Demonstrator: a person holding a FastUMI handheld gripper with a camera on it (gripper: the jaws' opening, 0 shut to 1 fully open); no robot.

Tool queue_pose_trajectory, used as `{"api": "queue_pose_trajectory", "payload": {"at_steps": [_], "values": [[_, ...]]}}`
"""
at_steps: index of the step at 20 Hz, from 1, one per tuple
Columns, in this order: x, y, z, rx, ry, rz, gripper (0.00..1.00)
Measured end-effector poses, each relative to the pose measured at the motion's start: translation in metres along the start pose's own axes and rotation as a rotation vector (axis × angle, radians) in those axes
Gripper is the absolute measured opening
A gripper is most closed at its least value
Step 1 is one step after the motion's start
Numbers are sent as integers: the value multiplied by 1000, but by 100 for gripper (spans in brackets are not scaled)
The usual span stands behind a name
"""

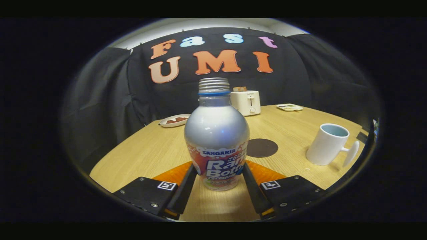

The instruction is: Take the bottle from table, then pour the juice into the cup, finally place the bottle on the coaster

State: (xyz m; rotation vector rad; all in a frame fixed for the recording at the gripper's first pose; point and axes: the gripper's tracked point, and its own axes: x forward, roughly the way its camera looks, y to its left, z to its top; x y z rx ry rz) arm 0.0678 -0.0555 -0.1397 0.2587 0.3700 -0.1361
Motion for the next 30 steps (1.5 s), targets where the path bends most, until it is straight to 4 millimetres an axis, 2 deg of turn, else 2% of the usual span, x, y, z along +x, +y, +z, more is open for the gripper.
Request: {"api": "queue_pose_trajectory", "payload": {"at_steps": [4,8,24,30], "values": [[-4,-9,20,87,-38,-29,77],[-8,-14,38,259,-64,-22,77],[11,-58,67,959,-114,-27,76],[22,-65,75,1169,-117,-12,76]]}}
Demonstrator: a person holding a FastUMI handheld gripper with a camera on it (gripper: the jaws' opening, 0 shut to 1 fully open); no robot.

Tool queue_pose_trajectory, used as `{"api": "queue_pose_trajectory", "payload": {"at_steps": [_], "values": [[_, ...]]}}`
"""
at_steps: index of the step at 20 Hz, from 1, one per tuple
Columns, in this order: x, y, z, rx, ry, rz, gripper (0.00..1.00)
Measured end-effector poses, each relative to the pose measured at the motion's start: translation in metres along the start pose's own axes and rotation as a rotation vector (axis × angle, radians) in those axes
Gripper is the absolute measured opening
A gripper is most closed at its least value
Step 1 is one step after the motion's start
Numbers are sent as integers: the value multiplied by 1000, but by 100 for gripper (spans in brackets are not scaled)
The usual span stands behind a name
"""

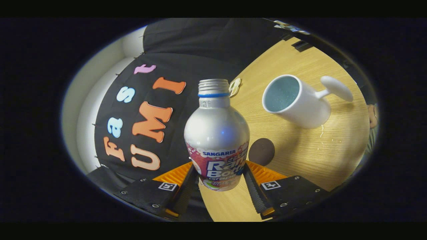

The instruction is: Take the bottle from table, then pour the juice into the cup, finally place the bottle on the coaster

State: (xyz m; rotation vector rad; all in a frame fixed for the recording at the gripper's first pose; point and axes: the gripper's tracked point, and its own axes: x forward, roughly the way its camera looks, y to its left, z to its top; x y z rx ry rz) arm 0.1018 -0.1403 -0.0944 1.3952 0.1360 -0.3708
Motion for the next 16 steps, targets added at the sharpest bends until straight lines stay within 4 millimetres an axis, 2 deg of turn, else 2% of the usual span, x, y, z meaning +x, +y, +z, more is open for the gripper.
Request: {"api": "queue_pose_trajectory", "payload": {"at_steps": [6,16], "values": [[2,6,-5,134,32,-8,76],[2,22,8,378,33,-16,76]]}}
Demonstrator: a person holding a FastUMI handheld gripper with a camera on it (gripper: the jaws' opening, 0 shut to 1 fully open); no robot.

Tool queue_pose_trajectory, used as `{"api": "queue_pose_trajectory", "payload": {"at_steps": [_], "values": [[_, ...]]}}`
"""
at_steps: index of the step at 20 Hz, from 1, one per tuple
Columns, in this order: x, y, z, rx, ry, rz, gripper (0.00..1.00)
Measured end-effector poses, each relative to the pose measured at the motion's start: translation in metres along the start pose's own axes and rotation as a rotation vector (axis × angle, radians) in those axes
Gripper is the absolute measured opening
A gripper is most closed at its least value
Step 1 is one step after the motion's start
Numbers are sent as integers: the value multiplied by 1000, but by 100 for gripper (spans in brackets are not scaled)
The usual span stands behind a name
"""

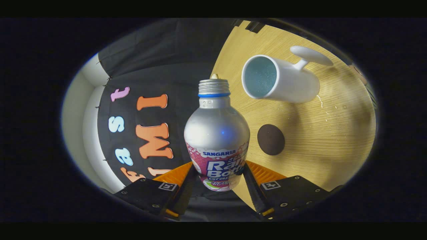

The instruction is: Take the bottle from table, then pour the juice into the cup, finally place the bottle on the coaster

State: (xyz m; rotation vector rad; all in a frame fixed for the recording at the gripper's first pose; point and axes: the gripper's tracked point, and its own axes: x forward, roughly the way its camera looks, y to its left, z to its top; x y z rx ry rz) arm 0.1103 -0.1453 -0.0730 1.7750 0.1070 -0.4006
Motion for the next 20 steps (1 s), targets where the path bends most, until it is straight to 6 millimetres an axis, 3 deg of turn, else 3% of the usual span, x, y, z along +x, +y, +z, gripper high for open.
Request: {"api": "queue_pose_trajectory", "payload": {"at_steps": [13,20], "values": [[1,35,8,213,-13,37,77],[2,39,9,289,-10,36,77]]}}
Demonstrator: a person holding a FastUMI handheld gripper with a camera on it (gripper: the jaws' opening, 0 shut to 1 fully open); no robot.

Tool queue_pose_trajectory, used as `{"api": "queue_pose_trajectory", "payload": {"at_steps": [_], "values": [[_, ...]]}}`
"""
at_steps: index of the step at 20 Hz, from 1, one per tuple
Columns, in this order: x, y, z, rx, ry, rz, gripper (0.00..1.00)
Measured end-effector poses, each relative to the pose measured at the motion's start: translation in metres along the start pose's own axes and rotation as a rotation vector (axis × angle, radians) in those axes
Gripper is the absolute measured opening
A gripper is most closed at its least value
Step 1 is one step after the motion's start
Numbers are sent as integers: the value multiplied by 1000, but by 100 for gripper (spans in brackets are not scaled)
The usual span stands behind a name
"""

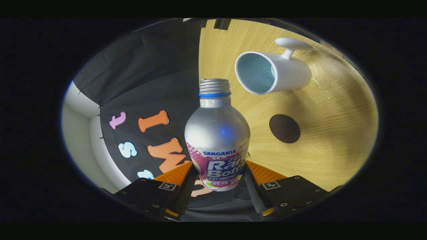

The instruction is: Take the bottle from table, then pour the juice into the cup, finally place the bottle on the coaster

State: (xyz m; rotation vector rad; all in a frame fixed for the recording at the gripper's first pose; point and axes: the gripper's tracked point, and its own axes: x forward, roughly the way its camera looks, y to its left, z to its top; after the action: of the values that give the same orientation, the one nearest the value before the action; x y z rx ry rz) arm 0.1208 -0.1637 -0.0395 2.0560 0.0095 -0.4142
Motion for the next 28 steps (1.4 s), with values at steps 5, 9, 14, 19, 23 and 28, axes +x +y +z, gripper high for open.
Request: {"api": "queue_pose_trajectory", "payload": {"at_steps": [5,9,14,19,23,28], "values": [[1,3,-6,59,10,17,76],[3,7,-11,96,22,27,76],[4,6,-9,144,13,38,76],[4,15,-4,165,-3,56,76],[7,23,-6,194,4,74,76],[8,30,-5,218,2,95,76]]}}
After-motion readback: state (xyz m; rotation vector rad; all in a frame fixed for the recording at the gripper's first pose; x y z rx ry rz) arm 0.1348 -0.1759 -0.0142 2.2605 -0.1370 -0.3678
